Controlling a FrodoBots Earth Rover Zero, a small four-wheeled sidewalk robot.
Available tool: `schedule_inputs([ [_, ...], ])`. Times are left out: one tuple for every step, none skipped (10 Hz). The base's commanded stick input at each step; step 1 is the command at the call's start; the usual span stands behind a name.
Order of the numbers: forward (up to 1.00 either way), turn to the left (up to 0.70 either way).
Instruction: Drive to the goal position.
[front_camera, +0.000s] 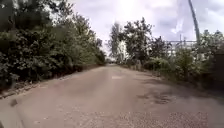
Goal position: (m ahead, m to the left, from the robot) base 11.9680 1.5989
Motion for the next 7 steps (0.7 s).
schedule_inputs([
  [0.7, -0.13],
  [0.7, -0.07],
  [0.7, -0.01],
  [0.7, 0.0],
  [0.7, 0.0],
  [0.7, 0.0],
  [0.7, 0.0],
])
